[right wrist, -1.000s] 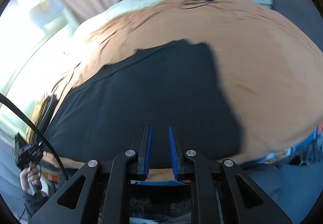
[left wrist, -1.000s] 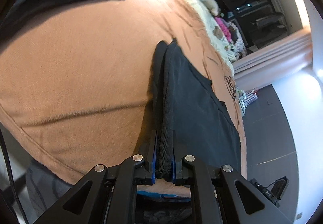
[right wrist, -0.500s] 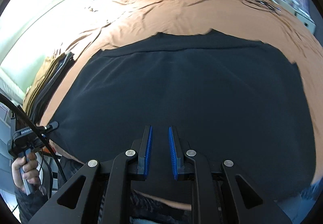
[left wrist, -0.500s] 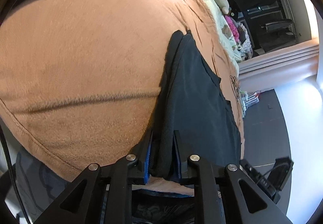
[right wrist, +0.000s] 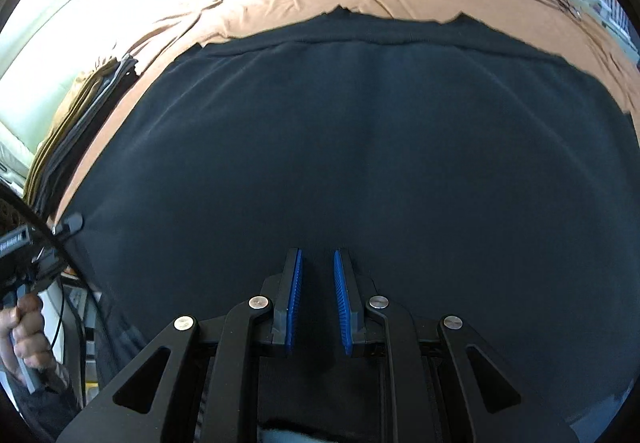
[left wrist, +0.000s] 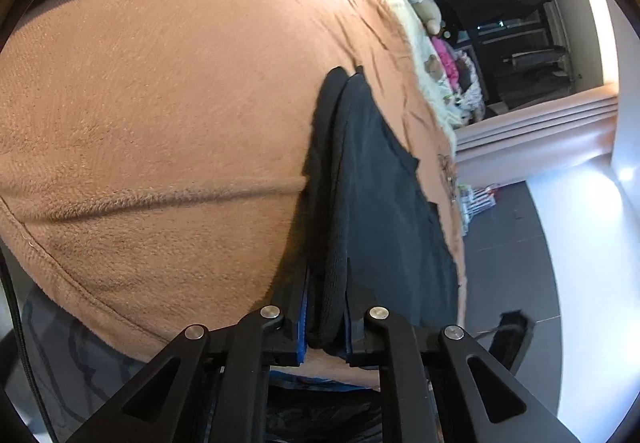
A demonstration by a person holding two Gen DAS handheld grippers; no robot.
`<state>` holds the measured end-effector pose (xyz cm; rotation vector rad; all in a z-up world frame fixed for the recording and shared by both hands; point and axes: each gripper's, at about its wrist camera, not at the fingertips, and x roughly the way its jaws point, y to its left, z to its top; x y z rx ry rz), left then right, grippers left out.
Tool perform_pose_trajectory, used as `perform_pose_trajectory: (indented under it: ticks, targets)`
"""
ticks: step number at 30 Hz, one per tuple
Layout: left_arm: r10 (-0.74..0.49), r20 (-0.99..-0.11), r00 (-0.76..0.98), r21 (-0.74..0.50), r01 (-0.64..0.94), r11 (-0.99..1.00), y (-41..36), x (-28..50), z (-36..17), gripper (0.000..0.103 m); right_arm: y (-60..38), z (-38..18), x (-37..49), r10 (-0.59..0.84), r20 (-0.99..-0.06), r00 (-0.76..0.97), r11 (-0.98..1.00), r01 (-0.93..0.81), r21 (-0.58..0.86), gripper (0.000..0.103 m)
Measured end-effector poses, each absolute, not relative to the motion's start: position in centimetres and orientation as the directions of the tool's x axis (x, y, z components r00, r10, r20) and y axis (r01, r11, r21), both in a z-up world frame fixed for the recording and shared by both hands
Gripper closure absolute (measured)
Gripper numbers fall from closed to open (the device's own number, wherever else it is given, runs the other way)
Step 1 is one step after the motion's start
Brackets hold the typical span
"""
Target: Fold small clothes
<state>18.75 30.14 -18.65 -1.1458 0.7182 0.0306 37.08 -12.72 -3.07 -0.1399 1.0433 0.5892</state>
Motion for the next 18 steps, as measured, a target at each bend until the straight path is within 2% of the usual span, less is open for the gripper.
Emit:
perform_pose_trajectory:
  ticks: [6,9,10,13,18]
  targets:
    - [-0.353,-0.477,0.805,-0.857,-0.335,0.392,30.3,18.4,-17.4,0.092,-13.5,-3.5,34.8,0.405,-0.857,0.32,0.821,-0.54,0.186,0.09]
    - [-0.355,-0.461,0.813,-0.866,-0.326,0.379,30.2,18.3,-17.1,0.092,-13.2,-3.0,35.1,0.397,-0.868,0.3,0.817,-0.547,0.185,0.094]
    - [-0.355,-0.457,0.815,-0.869,-0.323,0.375,30.2,18.3,-17.0,0.092,-12.9,-2.8,35.6,0.396,-0.868,0.298,0.813,-0.554,0.181,0.097]
    - [-0.355,-0.457,0.815,-0.87,-0.328,0.367,30.2,18.3,-17.1,0.092,-12.4,-1.8,37.4,0.381,-0.862,0.335,0.818,-0.557,0.145,0.097]
    - [-0.347,-0.479,0.807,-0.861,-0.355,0.364,30.5,18.4,-17.6,0.092,-11.2,-2.8,42.7,0.375,-0.864,0.335,0.84,-0.517,0.164,0.097]
